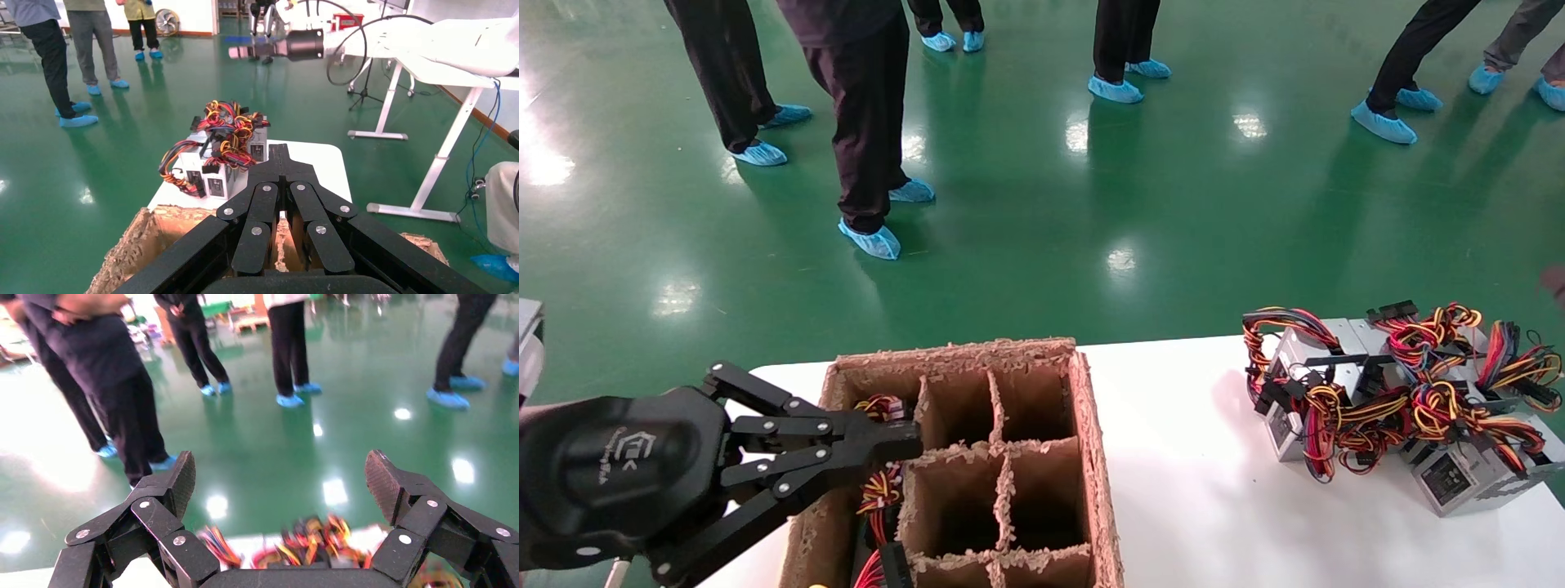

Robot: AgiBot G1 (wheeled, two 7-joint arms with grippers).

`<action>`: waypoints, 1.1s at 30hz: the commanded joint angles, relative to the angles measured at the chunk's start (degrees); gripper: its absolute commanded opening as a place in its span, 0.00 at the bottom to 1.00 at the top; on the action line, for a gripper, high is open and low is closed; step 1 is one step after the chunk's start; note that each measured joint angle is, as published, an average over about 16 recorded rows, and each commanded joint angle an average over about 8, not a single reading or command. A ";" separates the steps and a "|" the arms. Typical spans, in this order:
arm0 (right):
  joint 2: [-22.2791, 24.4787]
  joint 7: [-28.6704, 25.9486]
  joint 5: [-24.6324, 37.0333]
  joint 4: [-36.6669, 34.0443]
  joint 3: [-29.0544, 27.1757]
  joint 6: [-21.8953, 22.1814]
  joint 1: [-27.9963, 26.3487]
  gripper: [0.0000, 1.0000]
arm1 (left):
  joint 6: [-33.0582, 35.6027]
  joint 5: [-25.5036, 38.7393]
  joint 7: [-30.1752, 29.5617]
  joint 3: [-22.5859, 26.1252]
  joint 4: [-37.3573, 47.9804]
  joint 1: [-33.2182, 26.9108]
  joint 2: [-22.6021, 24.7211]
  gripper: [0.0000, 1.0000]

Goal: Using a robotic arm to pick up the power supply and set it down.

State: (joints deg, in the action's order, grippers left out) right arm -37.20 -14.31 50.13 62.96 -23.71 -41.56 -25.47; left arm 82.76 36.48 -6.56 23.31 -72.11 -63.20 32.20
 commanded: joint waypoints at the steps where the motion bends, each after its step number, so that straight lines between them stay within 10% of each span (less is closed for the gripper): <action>1: -0.01 0.58 -0.32 0.55 -0.29 -0.33 -0.91 1.00 | 0.00 0.00 0.00 0.00 0.00 0.00 0.00 0.00; 22: 0.70 1.59 -3.06 4.03 12.91 -14.79 -12.62 1.00 | 0.00 0.00 0.00 0.00 0.00 0.00 0.00 0.00; 30: 1.00 1.98 -4.11 5.36 18.31 -20.70 -17.35 1.00 | 0.00 0.00 0.00 0.01 0.00 0.00 0.00 0.96; 33: 1.11 2.13 -4.50 5.85 20.33 -22.91 -19.12 1.00 | 0.00 0.00 0.00 0.01 0.00 0.00 0.00 1.00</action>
State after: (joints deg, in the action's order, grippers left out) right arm -36.09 -12.17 45.63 68.82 -3.37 -64.48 -44.59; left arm 82.76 36.47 -6.56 23.32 -72.11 -63.20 32.20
